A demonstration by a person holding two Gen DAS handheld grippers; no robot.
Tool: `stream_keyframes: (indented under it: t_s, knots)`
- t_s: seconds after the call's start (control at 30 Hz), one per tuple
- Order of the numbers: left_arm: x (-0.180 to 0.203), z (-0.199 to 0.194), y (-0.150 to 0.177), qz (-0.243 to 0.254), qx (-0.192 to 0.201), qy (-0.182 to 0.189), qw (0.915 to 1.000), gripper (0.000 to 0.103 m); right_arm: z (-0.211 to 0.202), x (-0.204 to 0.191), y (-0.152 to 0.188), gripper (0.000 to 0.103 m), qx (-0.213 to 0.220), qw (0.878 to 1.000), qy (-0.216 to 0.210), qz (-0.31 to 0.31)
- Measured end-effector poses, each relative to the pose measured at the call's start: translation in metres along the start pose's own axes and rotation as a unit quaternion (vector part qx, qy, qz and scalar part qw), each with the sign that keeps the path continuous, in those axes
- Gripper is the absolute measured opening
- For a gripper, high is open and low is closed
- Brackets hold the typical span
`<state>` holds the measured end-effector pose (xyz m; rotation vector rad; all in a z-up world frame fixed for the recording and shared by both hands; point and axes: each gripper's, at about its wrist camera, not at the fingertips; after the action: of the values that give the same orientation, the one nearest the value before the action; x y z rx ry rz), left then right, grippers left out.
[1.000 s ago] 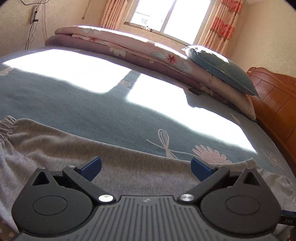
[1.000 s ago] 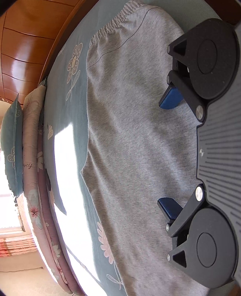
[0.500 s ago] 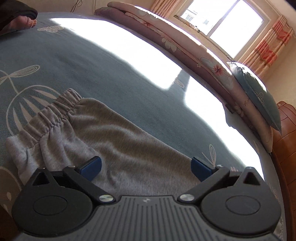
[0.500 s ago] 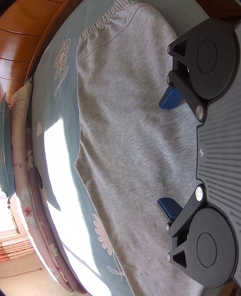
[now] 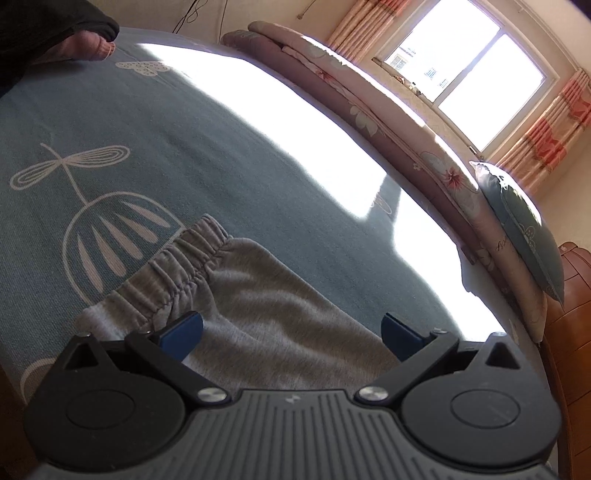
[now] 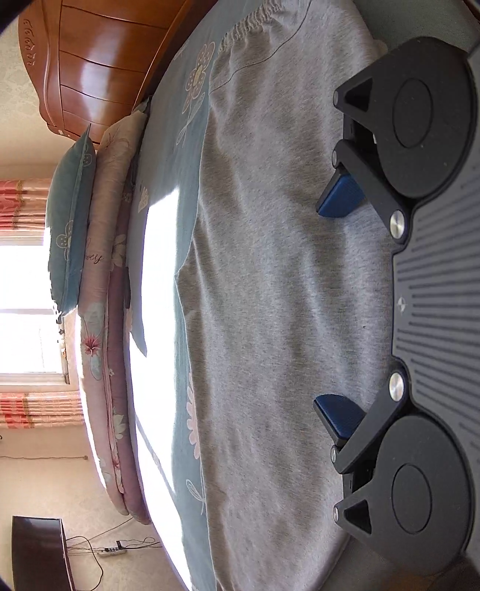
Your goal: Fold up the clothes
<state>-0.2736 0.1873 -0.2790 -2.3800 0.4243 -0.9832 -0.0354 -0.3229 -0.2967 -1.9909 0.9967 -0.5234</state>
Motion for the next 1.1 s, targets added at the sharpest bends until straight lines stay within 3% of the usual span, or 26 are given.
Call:
stream_keyframes:
  t_s: [0.23,0.3,0.43,0.6,0.73,0.8,0.9,0.97,1.03,1.07,1.1]
  knots:
    - [0.03,0.038,0.005,0.004,-0.038,0.112,0.9929,0.102,0.002,-0.003,0.001,0.103,0.009,1.0,0.016,0.002]
    - [0.031,0.052,0.003,-0.019,-0.044,0.122,0.9914,0.102,0.003,-0.003,0.001,0.103,0.009,1.0,0.017,0.002]
    - [0.027,0.068,0.0,-0.032,-0.038,0.101,0.9936,0.102,0.002,-0.003,0.003,0.103,0.011,1.0,0.014,-0.004]
    - [0.028,0.041,-0.002,-0.033,0.04,0.022,0.9984,0.102,0.002,-0.003,0.005,0.103,0.015,1.0,0.014,-0.007]
    - [0.036,0.049,0.002,-0.028,-0.007,0.094,0.9952,0.102,0.004,-0.006,0.004,0.103,0.016,1.0,0.024,-0.012]
    - [0.047,0.056,0.009,0.001,-0.024,0.088,0.9958,0.102,0.005,-0.007,0.004,0.103,0.016,0.999,0.027,-0.012]
    - [0.062,0.062,0.016,0.051,-0.037,0.045,0.997,0.102,0.005,-0.008,0.004,0.103,0.017,0.999,0.03,-0.012]
    - [0.071,0.059,0.021,0.095,-0.021,-0.016,0.9951,0.102,0.006,-0.009,0.004,0.103,0.017,0.999,0.032,-0.013]
    - [0.083,0.054,0.027,0.153,0.007,-0.097,0.9834,0.102,0.006,-0.009,0.005,0.103,0.017,0.999,0.033,-0.012]
    - [0.094,0.049,0.034,0.201,0.028,-0.142,0.969,0.102,0.007,-0.009,0.005,0.103,0.017,0.999,0.033,-0.012]
    - [0.103,0.045,0.04,0.232,0.04,-0.15,0.9602,0.102,0.007,-0.008,0.005,0.103,0.016,0.999,0.033,-0.01]
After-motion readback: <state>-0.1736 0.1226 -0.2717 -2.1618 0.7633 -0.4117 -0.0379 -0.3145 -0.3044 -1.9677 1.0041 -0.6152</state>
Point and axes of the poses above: each gripper's, at about its wrist camera, not at the fingertips, and z roughly the way its jaws point, x to its right, y to its underside, and after that the axes turned 1 degree about -x, right-handed
